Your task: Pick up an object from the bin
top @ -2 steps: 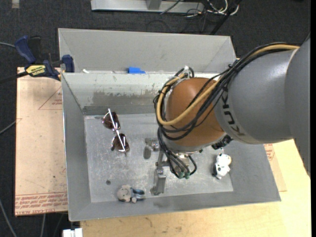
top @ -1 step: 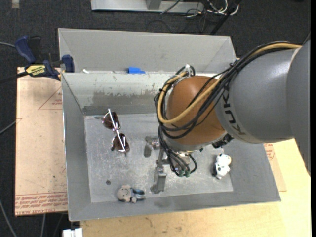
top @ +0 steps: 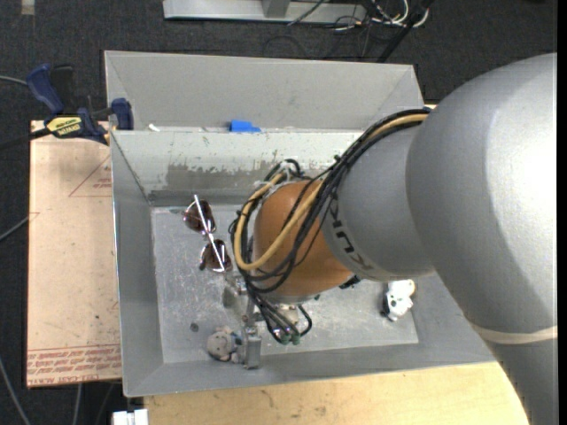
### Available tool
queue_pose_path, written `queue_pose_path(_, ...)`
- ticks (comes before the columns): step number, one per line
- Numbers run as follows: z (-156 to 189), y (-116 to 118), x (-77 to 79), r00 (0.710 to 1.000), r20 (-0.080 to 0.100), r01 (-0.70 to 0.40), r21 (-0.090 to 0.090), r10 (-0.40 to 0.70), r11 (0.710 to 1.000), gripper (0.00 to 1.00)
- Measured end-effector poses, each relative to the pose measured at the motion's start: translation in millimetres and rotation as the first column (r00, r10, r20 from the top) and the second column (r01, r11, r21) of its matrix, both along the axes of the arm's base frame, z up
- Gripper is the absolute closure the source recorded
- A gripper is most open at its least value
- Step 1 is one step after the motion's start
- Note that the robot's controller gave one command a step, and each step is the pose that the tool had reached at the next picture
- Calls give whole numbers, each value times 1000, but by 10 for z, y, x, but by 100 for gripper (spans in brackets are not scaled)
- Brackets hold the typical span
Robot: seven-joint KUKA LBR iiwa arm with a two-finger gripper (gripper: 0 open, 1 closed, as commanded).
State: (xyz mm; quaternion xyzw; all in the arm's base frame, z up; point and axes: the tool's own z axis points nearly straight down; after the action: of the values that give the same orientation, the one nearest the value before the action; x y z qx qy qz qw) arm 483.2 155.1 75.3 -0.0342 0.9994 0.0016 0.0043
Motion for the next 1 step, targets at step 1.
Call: queue_pose_path(1, 57, 126, 51, 913, 2, -408, -3, 408, 913, 0)
